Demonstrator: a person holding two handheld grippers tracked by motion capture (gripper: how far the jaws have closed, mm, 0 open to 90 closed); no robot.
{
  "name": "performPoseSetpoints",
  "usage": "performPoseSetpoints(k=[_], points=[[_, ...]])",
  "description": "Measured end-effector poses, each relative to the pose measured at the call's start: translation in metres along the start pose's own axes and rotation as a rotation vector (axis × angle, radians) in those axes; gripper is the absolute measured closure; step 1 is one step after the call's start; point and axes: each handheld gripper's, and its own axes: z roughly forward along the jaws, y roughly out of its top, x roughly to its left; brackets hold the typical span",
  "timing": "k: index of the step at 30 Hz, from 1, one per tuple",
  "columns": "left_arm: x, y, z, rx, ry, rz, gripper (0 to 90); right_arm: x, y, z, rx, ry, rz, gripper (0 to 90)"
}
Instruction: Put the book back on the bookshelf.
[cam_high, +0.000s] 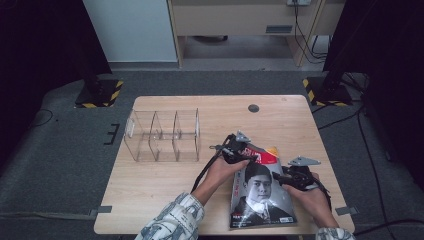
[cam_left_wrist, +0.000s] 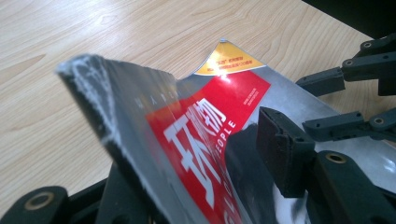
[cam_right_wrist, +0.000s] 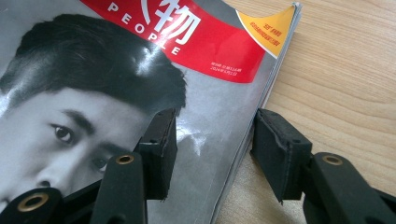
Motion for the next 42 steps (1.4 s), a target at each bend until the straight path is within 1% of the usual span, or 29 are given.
performPoseSetpoints(k=[1,4,6,8,10,11,12,13,16,19,24,27,28,29,30,32,35,36,37,38,40,41,42], points=[[-0.001,0.002,0.002,0.01,0.002,0.006,49.8,0.0,0.0,0.0,0.0,0.002,-0.002,50.1],[-0.003,0.004,0.007,0.006,-0.002,0.008,50.3,0.0,0.0,0.0,-0.002,0.003,0.003,50.1],[-0.003,0.004,0.01,0.016,-0.004,0.01,51.3,-0.001,0.0,0.0,-0.003,0.005,-0.002,50.1],[-0.003,0.003,0.011,0.027,0.0,0.021,53.3,0.0,-0.001,0.0,-0.005,0.004,-0.002,50.1],[-0.002,0.003,0.011,0.041,0.002,0.023,57.1,-0.001,-0.001,0.0,-0.005,0.005,-0.003,50.1],[-0.002,0.003,0.01,0.043,0.005,0.017,59.7,0.0,-0.001,0.0,-0.005,0.004,-0.003,50.1],[-0.002,0.003,0.01,0.043,0.005,0.017,62.6,0.0,-0.001,0.0,-0.005,0.004,-0.003,50.1],[-0.002,0.004,0.009,0.039,0.001,0.008,65.2,-0.001,-0.001,0.0,-0.005,0.005,-0.004,50.0],[-0.003,0.005,0.007,0.034,0.013,0.02,72.5,-0.001,-0.001,0.0,-0.005,0.005,-0.004,49.7],[-0.001,0.006,0.006,0.028,0.017,-0.007,78.6,-0.001,0.0,0.0,-0.005,0.005,-0.006,49.1],[0.0,0.006,0.005,0.016,0.015,-0.028,81.1,-0.002,0.0,0.0,0.0,0.01,0.003,48.5],[0.0,0.007,0.002,-0.009,0.006,-0.038,81.7,-0.006,0.0,-0.003,-0.002,0.019,0.042,49.8],[0.0,0.007,0.002,-0.009,0.006,-0.038,82.0,-0.006,0.0,-0.003,-0.002,0.019,0.042,49.8],[-0.002,0.009,-0.001,-0.024,0.004,-0.033,82.1,-0.013,0.001,-0.009,-0.036,0.004,0.055,49.6],[-0.003,0.009,-0.002,-0.028,0.005,-0.03,82.2,-0.014,0.001,-0.011,-0.053,-0.013,0.071,49.1],[-0.004,0.01,-0.003,-0.032,0.008,-0.025,82.3,-0.021,0.001,-0.014,-0.067,-0.072,0.094,45.4],[-0.005,0.011,-0.005,-0.036,0.01,-0.025,82.5,-0.028,-0.001,-0.016,-0.041,-0.183,0.089,38.7],[-0.005,0.011,-0.005,-0.036,0.01,-0.025,82.6,-0.028,-0.001,-0.016,-0.041,-0.183,0.089,38.7],[-0.005,0.012,-0.005,-0.042,0.009,-0.026,82.6,-0.03,-0.002,-0.016,-0.031,-0.209,0.092,35.8],[-0.006,0.013,-0.007,-0.047,0.009,-0.031,82.6,-0.033,-0.004,-0.015,-0.017,-0.247,0.097,31.0],[-0.006,0.014,-0.008,-0.051,0.009,-0.026,82.7,-0.034,-0.005,-0.015,-0.011,-0.251,0.099,29.6],[-0.007,0.017,-0.01,-0.058,0.009,-0.021,82.8,-0.036,-0.006,-0.013,-0.004,-0.259,0.108,27.2],[-0.007,0.017,-0.01,-0.058,0.009,-0.021,82.8,-0.036,-0.006,-0.013,-0.004,-0.259,0.108,27.2]])
